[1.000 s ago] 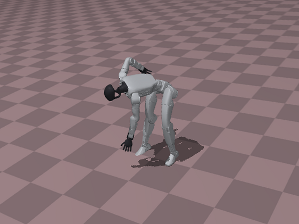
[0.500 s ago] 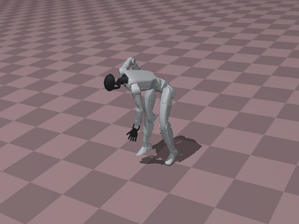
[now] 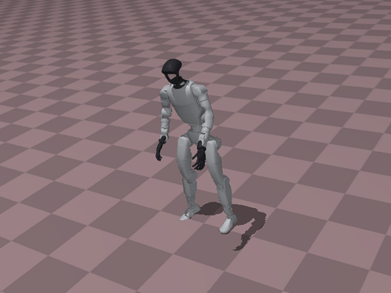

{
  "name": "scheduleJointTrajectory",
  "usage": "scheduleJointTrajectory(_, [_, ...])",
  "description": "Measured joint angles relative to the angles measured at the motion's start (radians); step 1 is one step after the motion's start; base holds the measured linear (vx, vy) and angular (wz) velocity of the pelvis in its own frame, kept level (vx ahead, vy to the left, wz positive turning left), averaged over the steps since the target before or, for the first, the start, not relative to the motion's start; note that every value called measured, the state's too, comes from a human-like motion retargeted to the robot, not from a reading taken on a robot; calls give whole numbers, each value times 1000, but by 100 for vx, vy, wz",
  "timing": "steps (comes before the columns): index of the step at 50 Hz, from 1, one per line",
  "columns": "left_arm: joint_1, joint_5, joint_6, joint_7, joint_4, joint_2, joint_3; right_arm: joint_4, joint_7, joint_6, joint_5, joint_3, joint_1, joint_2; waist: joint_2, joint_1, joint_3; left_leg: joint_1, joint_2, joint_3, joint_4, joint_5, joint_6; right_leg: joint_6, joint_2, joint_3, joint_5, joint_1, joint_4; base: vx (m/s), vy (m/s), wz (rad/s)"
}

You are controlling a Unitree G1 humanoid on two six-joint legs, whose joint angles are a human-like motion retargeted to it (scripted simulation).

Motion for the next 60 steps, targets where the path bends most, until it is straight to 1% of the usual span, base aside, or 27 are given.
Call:
scheduleJointTrajectory(3, [54,-11,16,-17,6,-24,64,-23,39,16,-5,-4,-22,-16,-2,26,-40,56,-13,-35,-25,-6,8,0,-15,-37,-27,64,6,15,5,62])
scheduleJointTrajectory(5, [104,-30,27,-45,-5,-25,84,-49,69,25,-1,-6,-34,-23,-9,36,-61,89,-21,-56,-41,-8,13,0,-26,-58,-44,100,11,13,5,53])
scheduleJointTrajectory(10, [254,-55,53,-149,-13,0,64,-92,134,31,25,13,-63,-17,-34,56,-102,141,-25,-86,-52,-25,17,-13,-32,-92,-76,159,24,10,1,31])
scheduleJointTrajectory(15, [387,43,72,-218,110,1,40,-67,168,17,37,32,-58,10,-61,87,-143,165,-29,-90,-52,-40,19,-16,-36,-99,-84,194,10,7,2,4])
scheduleJointTrajectory(20, [463,178,79,-215,320,-45,92,-21,170,3,5,35,-26,37,-74,113,-150,188,-30,-81,-52,-51,21,-19,-35,-93,-85,218,-4,2,1,-3])
scheduleJointTrajectory(25, [514,214,72,-208,427,-82,199,20,159,7,-56,9,17,65,-76,109,-134,209,-29,-77,-52,-59,17,-23,-35,-91,-96,232,6,0,0,0])
scheduleJointTrajectory(29, [555,175,61,-208,393,-94,247,30,158,21,-78,-31,61,77,-77,96,-129,214,-29,-81,-52,-61,17,-24,-36,-97,-103,239,11,0,0,0])
scheduleJointTrajectory(33, [589,83,63,-198,303,-81,226,7,130,25,-43,-58,99,77,-83,85,-137,211,-32,-87,-52,-61,23,-22,-39,-104,-104,241,6,0,0,0])
scheduleJointTrajectory(36, [589,51,61,-183,260,-70,231,-35,116,18,-26,-81,125,72,-90,82,-143,209,-34,-90,-52,-61,27,-21,-40,-109,-105,244,3,0,0,0])
scheduleJointTrajectory(38, [583,43,58,-170,240,-64,240,-70,110,11,-20,-93,138,67,-95,82,-143,210,-35,-91,-52,-60,29,-20,-41,-110,-106,245,2,0,0,0])
scheduleJointTrajectory(40, [604,30,45,-177,210,-50,242,-118,141,-43,-16,-95,171,53,-103,73,-160,165,-33,-77,34,-123,55,-38,-50,-127,-156,211,72,0,0,0])
scheduleJointTrajectory(42, [598,-32,39,-132,186,-34,219,-139,113,-66,4,-73,162,43,-109,80,-150,200,-33,-97,-27,-77,38,-38,-39,-112,-130,242,20,0,0,0])
scheduleJointTrajectory(47, [596,-14,36,-111,149,-17,230,-193,109,-70,-30,-64,143,28,-123,94,-142,196,-32,-95,-34,-72,42,-36,-37,-110,-125,236,14,0,0,0])
scheduleJointTrajectory(53, [613,5,40,-126,90,1,244,-216,134,-60,-84,-17,64,26,-138,119,-120,174,-32,-92,-43,-63,42,-34,-35,-107,-111,213,1,0,0,0])
scheduleJointTrajectory(57, [641,5,34,-149,5,26,253,-184,148,-49,-113,36,-35,50,-148,141,-76,149,-30,-96,-49,-53,36,-35,-32,-109,-96,191,-8,-3,0,4])
scheduleJointTrajectory(60, [666,-4,24,-166,-87,57,253,-130,141,-40,-121,74,-131,84,-156,162,-23,116,-27,-106,-50,-42,29,-38,-29,-116,-82,162,-7,-11,0,19])
